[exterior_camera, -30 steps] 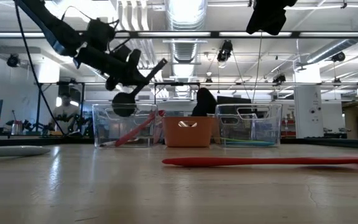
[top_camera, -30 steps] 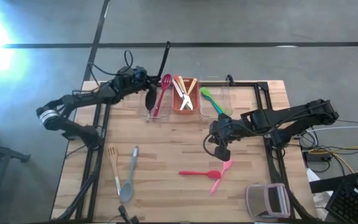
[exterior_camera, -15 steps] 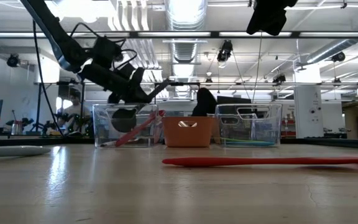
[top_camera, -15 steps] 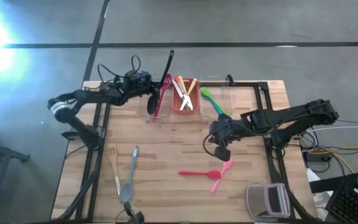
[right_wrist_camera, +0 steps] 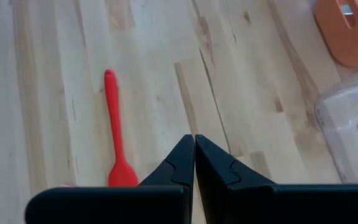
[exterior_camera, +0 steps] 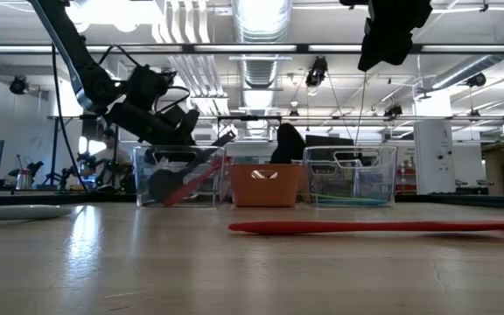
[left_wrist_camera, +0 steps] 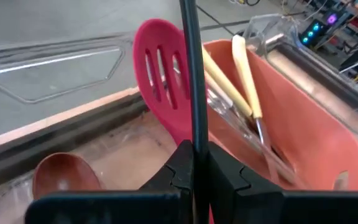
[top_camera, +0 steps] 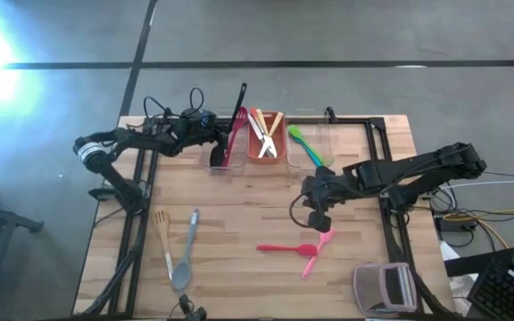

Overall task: Pick & Place Kitchen Items
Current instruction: Put the black serving spoon into the left transparent bin, then put the red spatula into the right transparent bin

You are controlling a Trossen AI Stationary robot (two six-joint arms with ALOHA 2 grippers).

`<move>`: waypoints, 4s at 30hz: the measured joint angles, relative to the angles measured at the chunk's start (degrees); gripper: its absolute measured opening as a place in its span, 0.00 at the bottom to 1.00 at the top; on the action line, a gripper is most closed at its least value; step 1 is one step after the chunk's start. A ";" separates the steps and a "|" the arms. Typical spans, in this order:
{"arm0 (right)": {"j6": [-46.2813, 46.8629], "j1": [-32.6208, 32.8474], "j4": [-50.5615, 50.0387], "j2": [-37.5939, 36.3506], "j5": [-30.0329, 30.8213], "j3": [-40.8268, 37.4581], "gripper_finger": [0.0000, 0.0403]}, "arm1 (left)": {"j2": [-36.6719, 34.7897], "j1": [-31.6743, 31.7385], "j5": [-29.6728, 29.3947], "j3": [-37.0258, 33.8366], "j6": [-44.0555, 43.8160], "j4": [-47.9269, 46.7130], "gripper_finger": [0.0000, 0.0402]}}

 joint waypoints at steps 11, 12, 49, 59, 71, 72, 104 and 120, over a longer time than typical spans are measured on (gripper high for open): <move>0.58 -0.02 0.59 -0.02 0.01 -0.56 0.02 | -0.12 0.04 0.37 0.21 -2.80 -3.62 0.24; 0.58 -0.02 0.59 -0.02 -0.01 -0.56 0.02 | -0.17 0.05 0.41 0.27 -2.86 -3.66 0.27; 0.44 0.00 3.52 -0.07 0.08 -0.59 0.02 | -46.70 -10.10 22.35 5.84 -10.76 -31.04 0.51; -0.01 0.00 4.57 -0.09 0.48 -0.59 0.02 | -48.35 -26.19 12.25 5.83 -3.86 -39.51 0.48; 0.38 0.79 5.07 -0.17 1.56 -0.30 0.02 | -50.31 -29.88 6.62 5.79 -2.21 -47.71 0.44; -0.37 0.76 5.26 -0.17 2.04 -0.30 0.02 | -50.27 -29.98 5.91 5.79 -2.40 -47.74 0.44; -11.68 -9.01 9.47 -0.09 -5.48 -0.94 0.02 | -45.56 -37.72 -16.29 -9.45 4.79 -22.91 0.43; -15.08 -8.61 -2.67 -0.02 -8.62 -1.05 0.02 | -35.37 -54.76 -38.53 -9.25 11.55 -17.02 0.43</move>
